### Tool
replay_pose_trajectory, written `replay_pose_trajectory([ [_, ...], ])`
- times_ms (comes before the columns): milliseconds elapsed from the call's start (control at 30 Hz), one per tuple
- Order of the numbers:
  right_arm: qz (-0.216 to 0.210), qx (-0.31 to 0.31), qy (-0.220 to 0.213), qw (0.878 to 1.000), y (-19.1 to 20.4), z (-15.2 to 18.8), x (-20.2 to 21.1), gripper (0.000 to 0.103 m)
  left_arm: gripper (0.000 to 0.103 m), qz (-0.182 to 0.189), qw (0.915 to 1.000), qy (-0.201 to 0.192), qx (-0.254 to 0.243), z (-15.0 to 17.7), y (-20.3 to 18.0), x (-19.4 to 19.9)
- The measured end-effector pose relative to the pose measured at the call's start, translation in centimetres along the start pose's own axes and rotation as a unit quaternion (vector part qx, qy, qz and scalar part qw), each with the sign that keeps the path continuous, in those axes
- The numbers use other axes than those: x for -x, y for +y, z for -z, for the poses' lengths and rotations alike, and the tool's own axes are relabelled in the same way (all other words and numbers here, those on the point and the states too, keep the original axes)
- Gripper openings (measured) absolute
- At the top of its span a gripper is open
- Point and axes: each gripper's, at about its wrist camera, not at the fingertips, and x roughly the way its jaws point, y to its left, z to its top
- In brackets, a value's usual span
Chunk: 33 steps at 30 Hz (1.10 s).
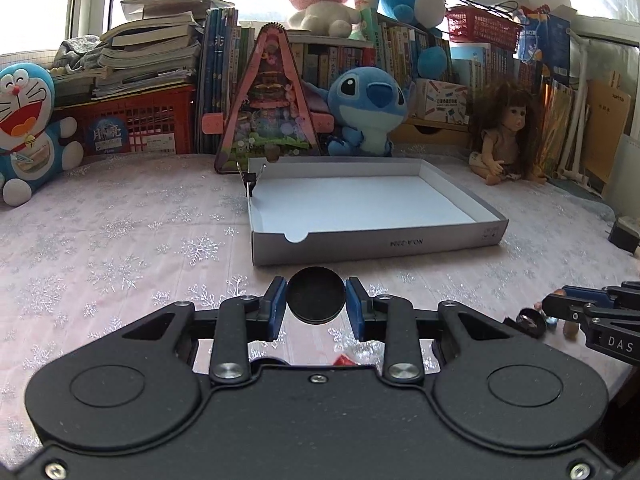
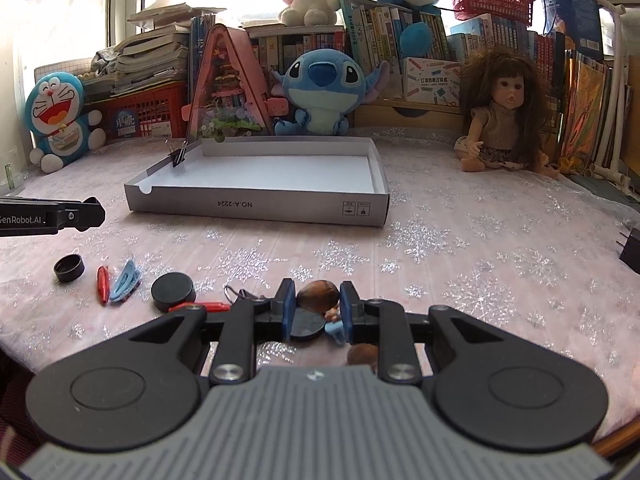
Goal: Organize rigid objects
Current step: 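Grasp and lift the black lid with the left tool while the right tool grasps the hazelnut, then carry the black lid in the left tool while the right tool carries the hazelnut over the white tray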
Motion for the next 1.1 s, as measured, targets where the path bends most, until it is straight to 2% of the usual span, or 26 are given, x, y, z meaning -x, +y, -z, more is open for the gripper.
replay_pose_trajectory([
  [333, 0.002, -0.020, -0.012, 1.000, -0.8, -3.3, -2.2, 0.029, 0.030, 0.006, 0.9998, -0.001, 0.021, -3.1, -0.3, -2.4],
  [500, 0.000, -0.048, -0.014, 0.999, -1.0, -5.7, -4.8, 0.029, 0.030, 0.003, 0.9997, -0.007, 0.024, -5.0, -1.1, -4.4],
  [600, 0.006, -0.044, -0.018, 0.999, -0.5, -7.1, -6.7, 0.029, 0.030, -0.001, 0.9995, -0.005, 0.032, -6.2, -1.7, -6.1],
  [833, -0.006, -0.031, 0.015, 0.999, 0.3, -10.3, -11.4, 0.029, 0.030, -0.016, 0.9995, 0.012, 0.024, -8.8, -2.4, -10.4],
  [967, 0.000, -0.021, 0.024, 0.999, 0.9, -11.1, -13.4, 0.029, 0.030, -0.029, 0.9990, 0.021, 0.027, -9.4, -2.1, -12.9],
  [1100, 0.000, -0.037, 0.035, 0.999, 1.0, -11.5, -15.0, 0.029, 0.030, -0.035, 0.9977, 0.042, 0.039, -9.5, -1.8, -15.0],
])
